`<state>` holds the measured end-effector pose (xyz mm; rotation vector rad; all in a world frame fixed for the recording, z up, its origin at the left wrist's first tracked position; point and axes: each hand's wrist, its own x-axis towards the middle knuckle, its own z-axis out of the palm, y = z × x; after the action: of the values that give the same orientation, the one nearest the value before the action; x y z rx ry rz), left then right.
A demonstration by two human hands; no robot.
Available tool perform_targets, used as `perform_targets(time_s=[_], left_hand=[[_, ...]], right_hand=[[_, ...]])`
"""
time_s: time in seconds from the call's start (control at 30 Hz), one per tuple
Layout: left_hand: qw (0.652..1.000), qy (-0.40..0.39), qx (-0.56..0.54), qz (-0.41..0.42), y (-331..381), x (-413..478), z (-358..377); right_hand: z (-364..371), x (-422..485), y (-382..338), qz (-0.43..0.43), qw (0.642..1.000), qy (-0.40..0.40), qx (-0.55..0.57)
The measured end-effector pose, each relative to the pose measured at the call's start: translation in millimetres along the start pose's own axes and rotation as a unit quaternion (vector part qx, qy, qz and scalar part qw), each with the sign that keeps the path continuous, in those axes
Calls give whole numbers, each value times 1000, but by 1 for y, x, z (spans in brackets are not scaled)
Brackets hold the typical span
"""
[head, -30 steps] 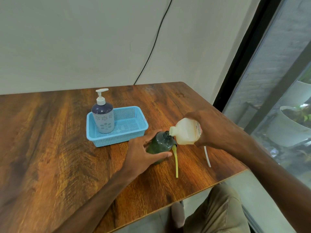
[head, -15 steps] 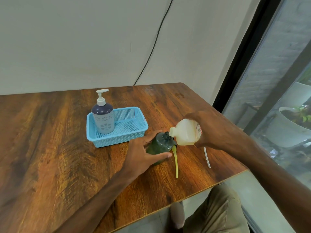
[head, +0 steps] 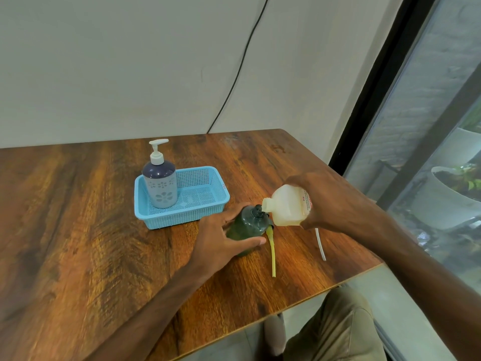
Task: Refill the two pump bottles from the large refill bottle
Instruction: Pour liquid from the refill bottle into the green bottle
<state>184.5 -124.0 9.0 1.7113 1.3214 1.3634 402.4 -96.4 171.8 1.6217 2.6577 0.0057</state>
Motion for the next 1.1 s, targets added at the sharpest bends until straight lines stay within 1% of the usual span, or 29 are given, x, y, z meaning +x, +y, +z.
perform_targets(time_s=[0.4, 0.73, 0.9, 1.1], left_hand=[[1000, 4, -5, -17, 2, 0, 0], [1000, 8, 0, -16, 5, 0, 0], [1000, 6, -19, -17, 5, -1, 0], [1000, 10, -15, -19, 3, -1, 0]], right_hand=[[-1, 0, -1, 3, 1000, -7, 2], [2, 1, 0, 4, 1000, -3, 2], [8, 4, 3, 5, 1000, 11, 7], [16, 7, 7, 17, 999, 23, 14]])
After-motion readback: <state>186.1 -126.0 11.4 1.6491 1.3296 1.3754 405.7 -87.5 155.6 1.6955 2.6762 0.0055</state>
